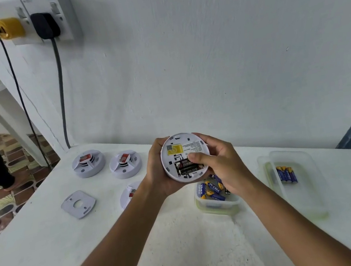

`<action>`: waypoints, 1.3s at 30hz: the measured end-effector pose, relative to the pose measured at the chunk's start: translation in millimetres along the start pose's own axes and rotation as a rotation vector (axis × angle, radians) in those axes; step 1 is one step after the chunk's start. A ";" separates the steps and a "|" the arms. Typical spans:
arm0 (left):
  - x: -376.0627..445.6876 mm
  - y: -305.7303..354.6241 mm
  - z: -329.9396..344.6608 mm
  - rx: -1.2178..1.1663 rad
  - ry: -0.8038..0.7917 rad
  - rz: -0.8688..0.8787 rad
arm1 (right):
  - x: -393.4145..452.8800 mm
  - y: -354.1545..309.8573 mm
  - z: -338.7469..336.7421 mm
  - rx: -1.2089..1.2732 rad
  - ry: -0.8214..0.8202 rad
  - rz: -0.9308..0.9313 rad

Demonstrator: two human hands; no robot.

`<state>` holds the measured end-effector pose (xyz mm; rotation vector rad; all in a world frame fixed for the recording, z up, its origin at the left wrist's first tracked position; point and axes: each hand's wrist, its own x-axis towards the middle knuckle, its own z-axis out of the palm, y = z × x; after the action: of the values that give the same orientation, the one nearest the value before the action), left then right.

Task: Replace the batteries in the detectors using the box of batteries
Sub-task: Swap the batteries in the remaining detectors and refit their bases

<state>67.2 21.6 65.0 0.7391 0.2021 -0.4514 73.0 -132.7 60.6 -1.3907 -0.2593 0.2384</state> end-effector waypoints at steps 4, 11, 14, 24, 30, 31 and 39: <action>-3.4 -0.6 1.2 0.050 0.010 0.001 | -2.7 6.6 5.8 -0.089 0.079 -0.051; -5.3 -0.7 -4.3 0.091 0.018 0.009 | -6.0 3.7 1.8 -0.011 -0.062 0.043; -4.1 0.1 -9.5 0.098 0.022 0.011 | -6.7 5.2 -2.0 -0.003 -0.125 0.070; -6.4 -5.0 -11.0 0.090 0.050 0.017 | -13.8 7.2 -2.7 -0.027 -0.105 0.036; -10.0 -7.1 -8.8 0.087 0.044 0.014 | -16.8 3.7 -5.4 0.023 -0.174 0.100; -10.2 -7.9 -7.6 0.084 0.046 0.015 | -17.3 3.4 -4.4 0.030 -0.152 0.093; -12.0 -20.6 2.6 0.088 0.080 0.045 | -24.8 6.8 6.4 -0.082 -0.021 -0.016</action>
<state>47.1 10.3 58.4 0.8475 0.2404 -0.3899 47.4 -133.5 53.9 -1.4672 -0.3001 0.2315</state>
